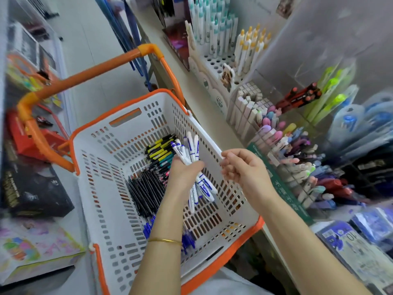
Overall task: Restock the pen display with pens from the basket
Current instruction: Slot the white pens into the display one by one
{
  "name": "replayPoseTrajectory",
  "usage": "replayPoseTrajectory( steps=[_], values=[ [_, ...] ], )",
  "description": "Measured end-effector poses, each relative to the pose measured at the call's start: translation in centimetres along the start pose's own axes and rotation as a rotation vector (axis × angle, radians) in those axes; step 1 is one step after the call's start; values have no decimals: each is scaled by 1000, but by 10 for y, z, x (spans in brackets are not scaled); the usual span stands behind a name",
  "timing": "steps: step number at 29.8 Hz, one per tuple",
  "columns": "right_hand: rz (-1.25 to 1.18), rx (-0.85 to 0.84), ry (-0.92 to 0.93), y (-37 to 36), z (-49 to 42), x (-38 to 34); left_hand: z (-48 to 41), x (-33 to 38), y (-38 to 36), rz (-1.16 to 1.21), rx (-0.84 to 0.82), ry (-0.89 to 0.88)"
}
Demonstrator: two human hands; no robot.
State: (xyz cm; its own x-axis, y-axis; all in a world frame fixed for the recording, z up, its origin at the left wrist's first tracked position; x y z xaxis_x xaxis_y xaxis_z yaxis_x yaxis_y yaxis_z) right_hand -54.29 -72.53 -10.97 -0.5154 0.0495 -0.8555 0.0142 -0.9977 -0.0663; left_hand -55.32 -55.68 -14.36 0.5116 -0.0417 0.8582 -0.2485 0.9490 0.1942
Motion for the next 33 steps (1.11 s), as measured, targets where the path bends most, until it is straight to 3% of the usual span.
replayPoseTrajectory(
  steps=[4,8,12,15,18,24,33],
  values=[
    [-66,19,-44,-3,22,-23,35,104,-11,192,26,-402],
    [-710,-250,-250,-12,53,-55,79,172,-53,240,-100,-672],
    [-1046,-279,-82,18,65,-94,115,208,-100,199,-204,-832],
    [-1229,-341,56,40,79,-119,135,217,-129,162,-292,-874],
    [-1264,-345,152,59,87,-130,152,219,-146,190,-337,-891],
    [-1437,-351,313,83,101,-145,165,215,-169,316,-424,-825],
    [-1352,-95,138,99,92,-118,162,213,-181,364,-514,-805]
  ],
)
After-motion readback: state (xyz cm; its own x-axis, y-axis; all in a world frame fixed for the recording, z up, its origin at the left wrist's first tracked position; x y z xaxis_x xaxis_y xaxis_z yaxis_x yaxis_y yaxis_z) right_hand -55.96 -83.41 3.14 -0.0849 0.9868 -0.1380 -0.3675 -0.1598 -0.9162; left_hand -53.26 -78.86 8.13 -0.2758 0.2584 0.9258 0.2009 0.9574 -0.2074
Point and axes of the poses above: each hand's wrist, its own z-axis away from the middle knuckle, its own y-axis out of the back of the hand, x = y × z, the point moved 8 cm from there along -z, towards the middle knuckle, and after that the axes turned 7 degrees about -y, right-handed, at the moved point
